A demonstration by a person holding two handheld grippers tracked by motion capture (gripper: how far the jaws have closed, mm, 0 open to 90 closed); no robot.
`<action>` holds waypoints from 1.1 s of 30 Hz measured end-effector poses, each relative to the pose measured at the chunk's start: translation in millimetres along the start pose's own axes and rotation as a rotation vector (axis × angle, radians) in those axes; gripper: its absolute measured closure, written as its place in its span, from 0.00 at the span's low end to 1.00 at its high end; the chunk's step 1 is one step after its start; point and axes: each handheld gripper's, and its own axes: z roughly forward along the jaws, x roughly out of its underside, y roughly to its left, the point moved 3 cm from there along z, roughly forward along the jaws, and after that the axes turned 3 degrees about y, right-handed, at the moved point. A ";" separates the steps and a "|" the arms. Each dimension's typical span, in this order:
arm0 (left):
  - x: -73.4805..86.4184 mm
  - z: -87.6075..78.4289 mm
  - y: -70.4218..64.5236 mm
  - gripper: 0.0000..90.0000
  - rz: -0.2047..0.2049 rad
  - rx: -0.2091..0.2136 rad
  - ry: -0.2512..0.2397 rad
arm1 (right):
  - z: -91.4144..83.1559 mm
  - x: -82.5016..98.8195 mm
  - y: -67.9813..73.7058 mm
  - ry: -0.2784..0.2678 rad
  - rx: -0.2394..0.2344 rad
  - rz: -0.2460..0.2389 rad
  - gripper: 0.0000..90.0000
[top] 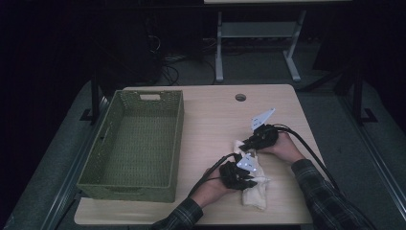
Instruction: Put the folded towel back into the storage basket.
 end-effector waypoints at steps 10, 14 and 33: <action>-7.3 -34.7 3.8 0.90 -0.030 -0.005 -0.047 | -20.8 -11.2 0.4 -0.034 0.020 0.012 0.89; -13.9 -49.7 4.7 0.90 -0.041 -0.023 -0.035 | -27.3 -20.8 1.0 -0.045 0.028 -0.001 0.89; -27.5 -132.6 26.7 0.90 -0.097 -0.051 -0.063 | -50.4 -86.6 8.2 -0.108 0.044 -0.059 0.89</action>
